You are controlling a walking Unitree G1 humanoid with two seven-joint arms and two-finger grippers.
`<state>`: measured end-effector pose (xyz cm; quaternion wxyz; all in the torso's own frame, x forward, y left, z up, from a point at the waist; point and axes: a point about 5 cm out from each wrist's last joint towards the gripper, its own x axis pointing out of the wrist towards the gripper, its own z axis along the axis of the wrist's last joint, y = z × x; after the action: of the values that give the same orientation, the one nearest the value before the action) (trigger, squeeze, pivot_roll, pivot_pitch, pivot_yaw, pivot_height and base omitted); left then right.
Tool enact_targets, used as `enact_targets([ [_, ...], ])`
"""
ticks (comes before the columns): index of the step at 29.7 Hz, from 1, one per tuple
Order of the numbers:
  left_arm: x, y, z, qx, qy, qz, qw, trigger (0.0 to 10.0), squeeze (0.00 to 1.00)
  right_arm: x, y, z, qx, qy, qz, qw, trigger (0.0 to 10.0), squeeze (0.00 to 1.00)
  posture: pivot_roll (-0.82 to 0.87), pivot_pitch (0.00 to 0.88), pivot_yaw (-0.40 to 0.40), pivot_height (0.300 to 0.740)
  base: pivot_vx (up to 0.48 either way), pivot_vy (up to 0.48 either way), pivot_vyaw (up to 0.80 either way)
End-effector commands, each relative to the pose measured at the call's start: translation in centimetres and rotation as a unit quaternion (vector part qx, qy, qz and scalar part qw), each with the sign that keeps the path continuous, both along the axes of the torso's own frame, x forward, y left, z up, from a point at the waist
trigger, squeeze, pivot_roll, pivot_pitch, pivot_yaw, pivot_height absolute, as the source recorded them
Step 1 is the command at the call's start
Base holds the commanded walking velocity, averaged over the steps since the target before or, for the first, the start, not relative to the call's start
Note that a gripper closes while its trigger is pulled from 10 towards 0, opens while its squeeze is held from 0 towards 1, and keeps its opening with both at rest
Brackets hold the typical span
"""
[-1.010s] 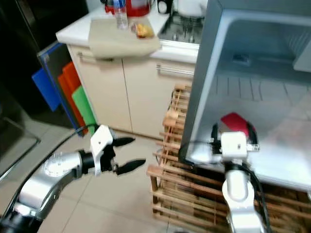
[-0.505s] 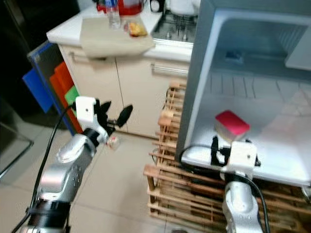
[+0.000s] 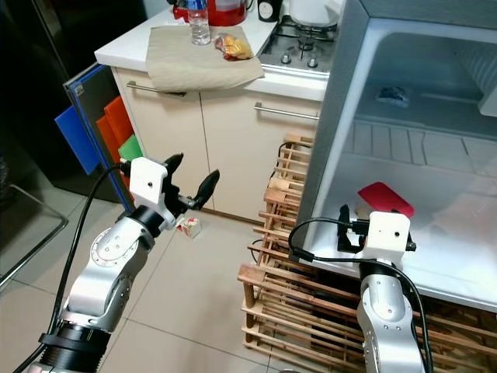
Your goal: Restocking fridge
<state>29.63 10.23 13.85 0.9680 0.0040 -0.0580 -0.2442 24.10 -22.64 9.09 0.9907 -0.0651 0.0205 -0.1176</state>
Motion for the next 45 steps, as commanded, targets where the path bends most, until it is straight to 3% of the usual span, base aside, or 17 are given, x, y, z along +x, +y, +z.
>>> enact_targets([
  [1,0.2,-0.1,0.0,0.001,0.004,-0.008,1.000,10.0,0.00,0.4,-0.1,0.4,-0.007,-0.006,0.004,1.000,10.0,0.00,-0.12,0.000,0.060,0.740,0.000,0.000,0.00],
  [11,0.3,-0.3,0.1,0.012,0.003,-0.030,0.999,10.0,0.00,1.3,0.1,0.6,-0.014,-0.015,0.000,1.000,10.0,0.00,-0.12,0.000,0.088,0.740,-0.244,0.000,0.00],
  [26,0.5,-0.3,0.0,0.020,0.004,-0.041,0.999,10.0,0.00,1.2,0.8,-0.1,-0.015,-0.002,0.003,1.000,10.0,0.00,-0.13,0.000,0.093,0.740,-0.325,0.000,0.00],
  [36,0.6,-0.5,-0.1,0.015,0.007,-0.045,0.999,10.0,0.00,0.6,0.4,-0.6,-0.022,0.008,-0.004,1.000,10.0,0.00,-0.15,0.000,0.107,0.740,0.000,0.000,-0.72],
  [45,0.8,-0.7,0.2,0.003,-0.003,-0.053,0.999,10.0,0.00,0.3,0.6,-0.8,-0.026,0.007,0.000,1.000,10.0,0.00,-0.15,0.000,0.110,0.740,0.187,-0.258,0.00],
])
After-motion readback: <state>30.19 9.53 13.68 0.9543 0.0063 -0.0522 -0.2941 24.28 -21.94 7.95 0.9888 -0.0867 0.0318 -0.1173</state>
